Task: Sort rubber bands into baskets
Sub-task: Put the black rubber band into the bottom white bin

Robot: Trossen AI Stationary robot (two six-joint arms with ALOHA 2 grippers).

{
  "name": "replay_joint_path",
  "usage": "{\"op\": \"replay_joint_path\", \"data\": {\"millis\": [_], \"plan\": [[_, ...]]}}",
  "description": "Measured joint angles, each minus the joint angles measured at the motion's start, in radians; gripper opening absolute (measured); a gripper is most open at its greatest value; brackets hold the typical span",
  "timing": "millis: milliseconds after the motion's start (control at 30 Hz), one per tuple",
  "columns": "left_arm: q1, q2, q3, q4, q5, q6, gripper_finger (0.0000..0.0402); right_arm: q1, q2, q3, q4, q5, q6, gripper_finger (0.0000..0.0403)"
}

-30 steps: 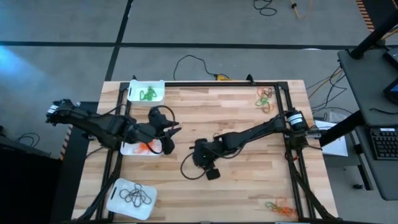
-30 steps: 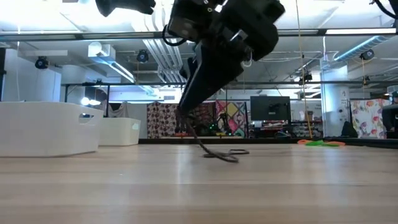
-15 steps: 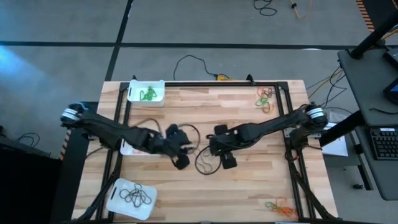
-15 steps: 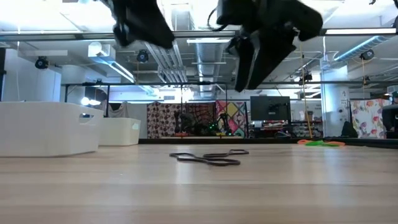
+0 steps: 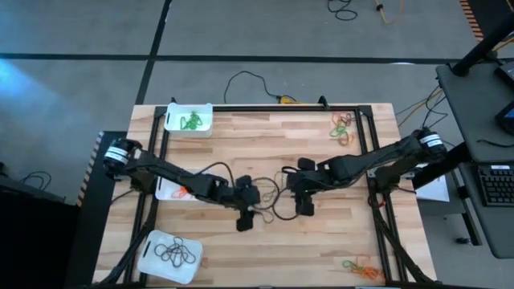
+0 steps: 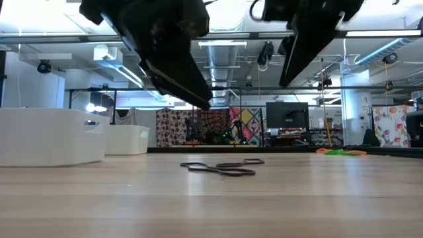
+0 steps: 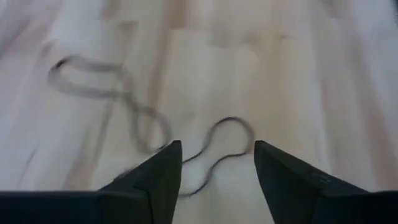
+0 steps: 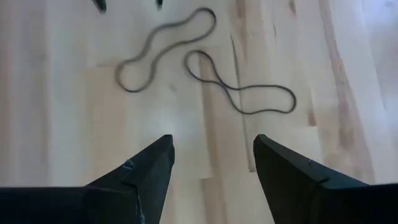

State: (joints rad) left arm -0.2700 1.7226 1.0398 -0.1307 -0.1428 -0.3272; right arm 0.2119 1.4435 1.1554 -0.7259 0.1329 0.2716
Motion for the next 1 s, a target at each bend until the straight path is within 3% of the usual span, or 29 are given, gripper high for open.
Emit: {"op": "replay_joint_path", "data": {"millis": [233, 367, 600, 1000], "plan": [[-0.010, 0.095, -0.042, 0.077, 0.149, 0.206, 0.0197, 0.081, -0.032, -0.002, -0.001, 0.028, 0.158, 0.0215], [-0.010, 0.152, -0.035, 0.085, 0.105, 0.320, 0.0184, 0.135, -0.032, -0.002, 0.004, 0.097, 0.241, 0.0215], [0.004, 0.161, -0.015, 0.087, 0.084, 0.354, 0.0168, 0.174, -0.022, -0.002, 0.003, 0.157, 0.353, 0.0215], [0.097, 0.214, -0.015, 0.133, 0.246, 0.380, 0.0151, 0.180, -0.008, -0.001, 0.037, 0.151, 0.448, 0.0215]]}}
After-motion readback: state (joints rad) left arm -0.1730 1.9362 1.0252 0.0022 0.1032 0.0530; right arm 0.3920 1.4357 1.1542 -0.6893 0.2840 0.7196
